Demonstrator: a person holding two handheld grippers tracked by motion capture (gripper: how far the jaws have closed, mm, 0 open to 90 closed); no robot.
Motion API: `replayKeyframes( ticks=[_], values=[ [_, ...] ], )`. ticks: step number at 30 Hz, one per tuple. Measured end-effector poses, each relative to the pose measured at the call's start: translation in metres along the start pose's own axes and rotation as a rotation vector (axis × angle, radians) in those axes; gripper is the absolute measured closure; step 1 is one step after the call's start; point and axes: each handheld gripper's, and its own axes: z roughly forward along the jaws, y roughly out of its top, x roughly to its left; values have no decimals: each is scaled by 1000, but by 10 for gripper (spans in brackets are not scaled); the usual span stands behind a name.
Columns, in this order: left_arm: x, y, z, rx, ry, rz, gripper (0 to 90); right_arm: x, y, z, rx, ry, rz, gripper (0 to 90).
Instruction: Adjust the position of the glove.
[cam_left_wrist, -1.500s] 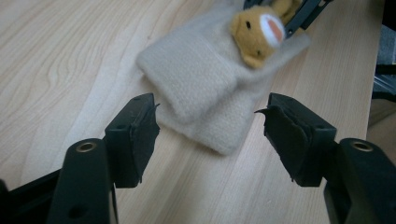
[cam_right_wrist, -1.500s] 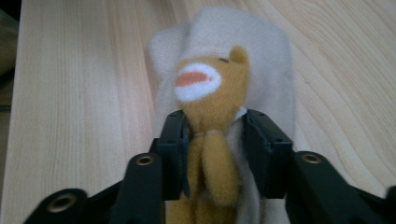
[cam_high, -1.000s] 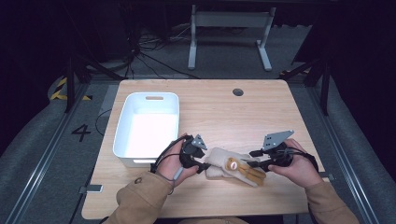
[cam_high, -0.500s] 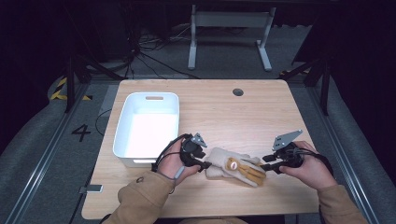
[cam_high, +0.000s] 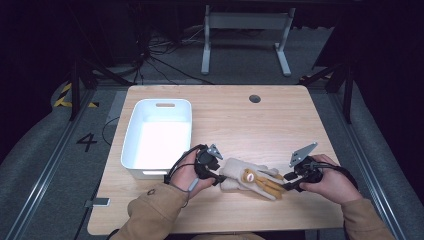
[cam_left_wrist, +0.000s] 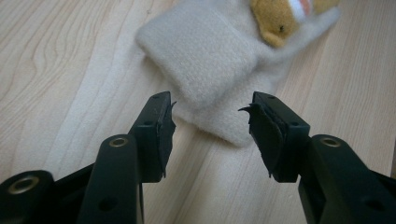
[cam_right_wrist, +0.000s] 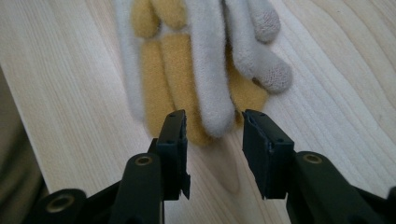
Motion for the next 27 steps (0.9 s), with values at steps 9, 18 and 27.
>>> replayKeyframes(
  ticks=[9,18,27],
  values=[
    [2,-2,6,27,3,-14,509,-3,0,10,33,6,-25,736],
    [7,-2,17,39,11,-32,518,-3,2,17,53,11,-36,816],
    [0,3,21,38,12,58,737,-2,3,18,50,6,-44,834]
  ],
)
